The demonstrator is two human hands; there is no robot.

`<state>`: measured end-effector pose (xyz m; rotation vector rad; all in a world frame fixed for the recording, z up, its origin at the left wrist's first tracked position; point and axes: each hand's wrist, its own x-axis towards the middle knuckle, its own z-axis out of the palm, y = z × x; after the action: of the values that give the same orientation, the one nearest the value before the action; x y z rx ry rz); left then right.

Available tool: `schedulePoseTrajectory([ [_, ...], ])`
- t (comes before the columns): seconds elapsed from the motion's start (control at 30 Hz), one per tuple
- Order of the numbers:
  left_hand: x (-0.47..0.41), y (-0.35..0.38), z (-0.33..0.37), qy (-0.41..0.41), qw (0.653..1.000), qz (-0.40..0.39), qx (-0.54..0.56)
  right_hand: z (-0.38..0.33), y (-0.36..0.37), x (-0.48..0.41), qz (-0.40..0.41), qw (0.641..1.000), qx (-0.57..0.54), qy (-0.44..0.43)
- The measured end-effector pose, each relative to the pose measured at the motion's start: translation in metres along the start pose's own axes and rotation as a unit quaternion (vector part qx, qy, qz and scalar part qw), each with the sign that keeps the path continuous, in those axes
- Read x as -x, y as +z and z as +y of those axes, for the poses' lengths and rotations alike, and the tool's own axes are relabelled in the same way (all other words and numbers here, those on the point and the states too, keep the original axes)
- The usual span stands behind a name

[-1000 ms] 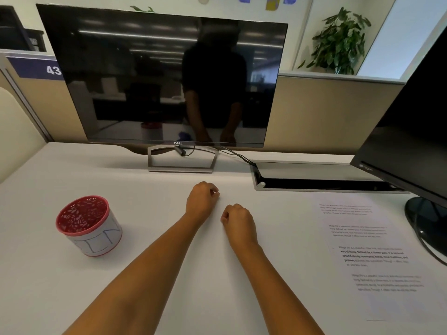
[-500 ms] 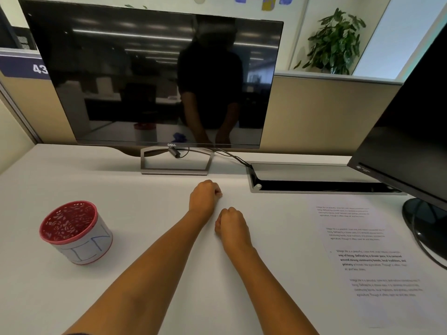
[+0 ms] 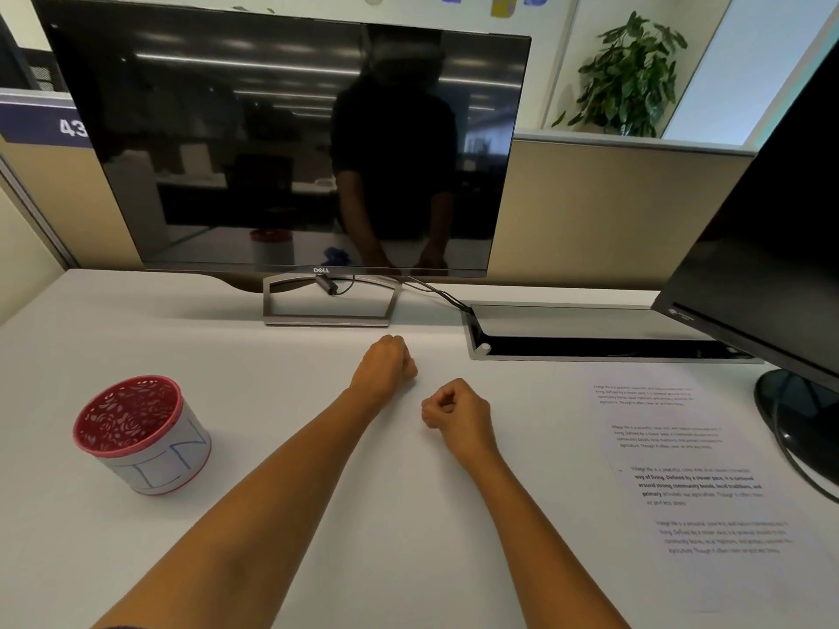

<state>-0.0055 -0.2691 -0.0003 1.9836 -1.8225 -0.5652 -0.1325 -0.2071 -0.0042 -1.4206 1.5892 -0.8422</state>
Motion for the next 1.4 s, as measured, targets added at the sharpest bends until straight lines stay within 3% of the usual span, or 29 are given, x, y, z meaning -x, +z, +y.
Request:
schedulePoseTrajectory([
  [0.2,0.010,-0.005,-0.005,-0.037,0.992,0.018,0.115,-0.001,-0.005,-0.001,0.019,0.997,-0.074,0.030],
  [0.53,0.023,-0.017,-0.011,-0.071,0.980,0.068,0.175,0.001,-0.010,0.005,0.005,0.990,-0.128,0.052],
  [0.8,0.032,-0.027,-0.016,-0.086,0.976,0.091,0.180,-0.003,0.008,0.012,0.008,0.995,0.090,-0.051],
  [1.07,0.032,-0.029,-0.019,-0.087,0.973,0.105,0.184,-0.022,0.022,0.003,-0.040,0.949,0.304,-0.069],
  [1.4,0.036,-0.043,-0.013,-0.086,0.971,0.114,0.192,-0.021,0.033,0.002,-0.083,0.913,0.395,-0.052],
])
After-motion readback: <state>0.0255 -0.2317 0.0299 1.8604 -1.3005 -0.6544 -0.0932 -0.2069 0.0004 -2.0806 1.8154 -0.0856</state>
